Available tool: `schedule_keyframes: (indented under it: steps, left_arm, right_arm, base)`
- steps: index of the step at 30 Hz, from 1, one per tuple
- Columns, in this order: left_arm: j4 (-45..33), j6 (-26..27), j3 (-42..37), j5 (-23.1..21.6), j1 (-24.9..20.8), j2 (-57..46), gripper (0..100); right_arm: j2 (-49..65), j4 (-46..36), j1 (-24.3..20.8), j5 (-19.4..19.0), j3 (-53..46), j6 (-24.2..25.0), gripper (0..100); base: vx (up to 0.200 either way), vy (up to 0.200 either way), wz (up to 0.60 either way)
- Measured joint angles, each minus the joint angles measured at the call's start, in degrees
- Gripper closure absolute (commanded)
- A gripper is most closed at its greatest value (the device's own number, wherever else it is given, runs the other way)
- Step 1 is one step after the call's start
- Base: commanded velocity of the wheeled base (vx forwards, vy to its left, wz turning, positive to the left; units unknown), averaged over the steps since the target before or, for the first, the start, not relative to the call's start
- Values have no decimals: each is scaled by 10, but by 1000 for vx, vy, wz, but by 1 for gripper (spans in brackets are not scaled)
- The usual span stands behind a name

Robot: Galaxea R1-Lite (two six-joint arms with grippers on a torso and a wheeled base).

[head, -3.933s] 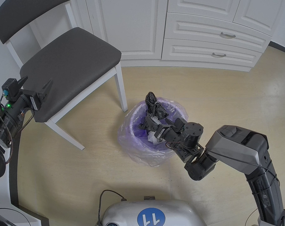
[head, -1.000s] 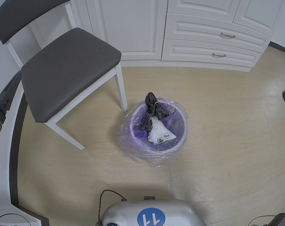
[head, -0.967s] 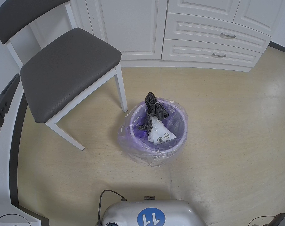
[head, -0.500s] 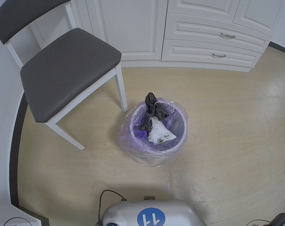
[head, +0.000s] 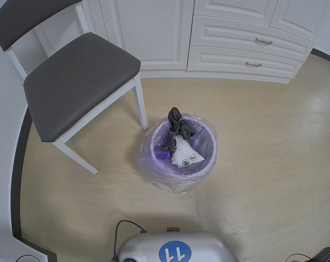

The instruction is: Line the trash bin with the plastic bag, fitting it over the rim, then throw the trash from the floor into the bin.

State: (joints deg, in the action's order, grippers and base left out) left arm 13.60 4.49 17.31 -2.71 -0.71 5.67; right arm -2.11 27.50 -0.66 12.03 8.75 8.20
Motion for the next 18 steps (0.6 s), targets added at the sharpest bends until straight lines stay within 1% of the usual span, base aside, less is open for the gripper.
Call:
schedule_keyframes:
  steps: [5, 9, 12, 14, 16, 18]
  left_arm:
    - [8, -18, -62, 3, 5, -32, 0]
    - [8, -24, -114, 1, 6, -42, 0]
    - [-12, -30, -141, 1, 7, -46, 0]
    - [-40, -36, -152, 1, 7, -47, 0]
    - [-68, -43, -158, 1, 7, -48, 0]
    - [-83, -49, -160, 2, 8, -49, 0]
  right_arm:
    - [10, -5, 4, -36, -44, 4, 0]
    - [13, -24, 6, -53, -68, -1, 0]
    - [14, -84, 6, -57, -75, -6, 0]
    - [15, -135, 6, -59, -76, -13, 0]
    - [15, -190, 7, -60, -77, -22, 0]
    - [15, -226, 7, -61, -77, -32, 0]
  base:
    - [0, 0, 0]
    - [0, 0, 0]
    - [0, 0, 0]
    - [0, 0, 0]
    - [0, 0, 0]
    - [0, 0, 0]
